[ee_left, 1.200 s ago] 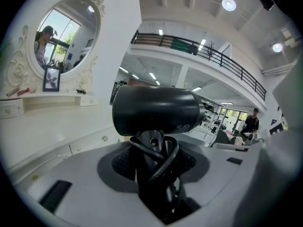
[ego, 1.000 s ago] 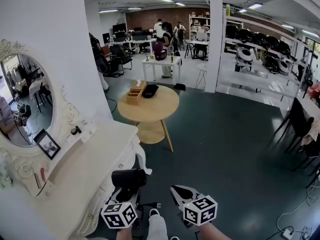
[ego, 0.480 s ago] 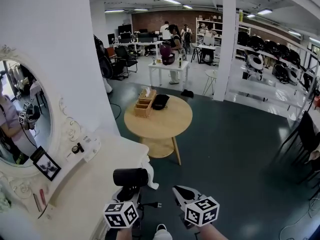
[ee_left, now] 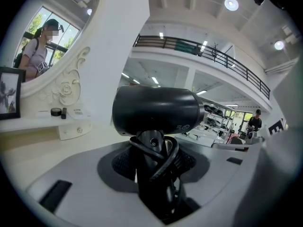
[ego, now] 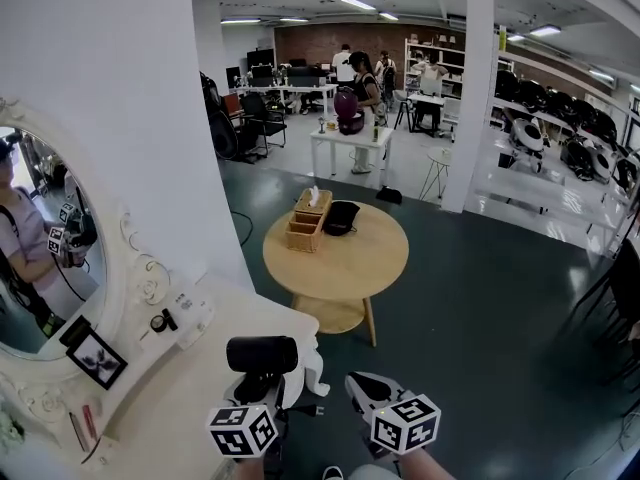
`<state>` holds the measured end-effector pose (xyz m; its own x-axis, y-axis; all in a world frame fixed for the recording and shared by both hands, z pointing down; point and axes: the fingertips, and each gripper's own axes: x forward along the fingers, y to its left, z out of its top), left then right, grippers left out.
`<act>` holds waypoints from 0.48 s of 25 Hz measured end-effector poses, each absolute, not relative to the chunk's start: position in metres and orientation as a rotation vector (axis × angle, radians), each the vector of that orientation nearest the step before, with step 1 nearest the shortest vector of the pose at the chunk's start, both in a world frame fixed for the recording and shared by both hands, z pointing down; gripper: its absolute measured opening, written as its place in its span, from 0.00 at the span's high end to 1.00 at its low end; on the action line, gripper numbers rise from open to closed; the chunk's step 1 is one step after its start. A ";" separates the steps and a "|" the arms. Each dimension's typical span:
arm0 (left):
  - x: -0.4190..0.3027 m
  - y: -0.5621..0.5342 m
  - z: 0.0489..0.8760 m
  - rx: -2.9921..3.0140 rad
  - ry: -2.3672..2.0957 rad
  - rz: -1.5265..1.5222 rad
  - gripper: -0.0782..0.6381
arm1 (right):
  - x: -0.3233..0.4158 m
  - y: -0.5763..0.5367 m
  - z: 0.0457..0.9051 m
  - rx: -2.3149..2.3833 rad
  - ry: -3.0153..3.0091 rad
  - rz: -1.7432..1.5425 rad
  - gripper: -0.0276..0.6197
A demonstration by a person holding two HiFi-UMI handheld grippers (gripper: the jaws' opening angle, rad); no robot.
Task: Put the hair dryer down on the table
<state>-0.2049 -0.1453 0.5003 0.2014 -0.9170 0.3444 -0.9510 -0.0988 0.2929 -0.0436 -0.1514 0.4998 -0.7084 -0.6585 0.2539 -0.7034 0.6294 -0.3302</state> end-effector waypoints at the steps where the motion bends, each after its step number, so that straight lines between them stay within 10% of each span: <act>1: -0.209 -0.150 0.500 2.033 -1.742 0.100 0.63 | -0.046 -0.156 0.501 1.144 -2.735 0.626 0.95; 12: -0.237 -0.206 0.495 1.961 -1.844 0.065 0.63 | -0.074 -0.227 0.503 1.012 -2.767 0.625 0.95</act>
<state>-0.2365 -0.2057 0.4954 0.1073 -0.9374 0.3313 -0.9586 -0.0091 0.2848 -0.0744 -0.2271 0.5035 -0.7667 -0.5881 0.2574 -0.6417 0.6894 -0.3362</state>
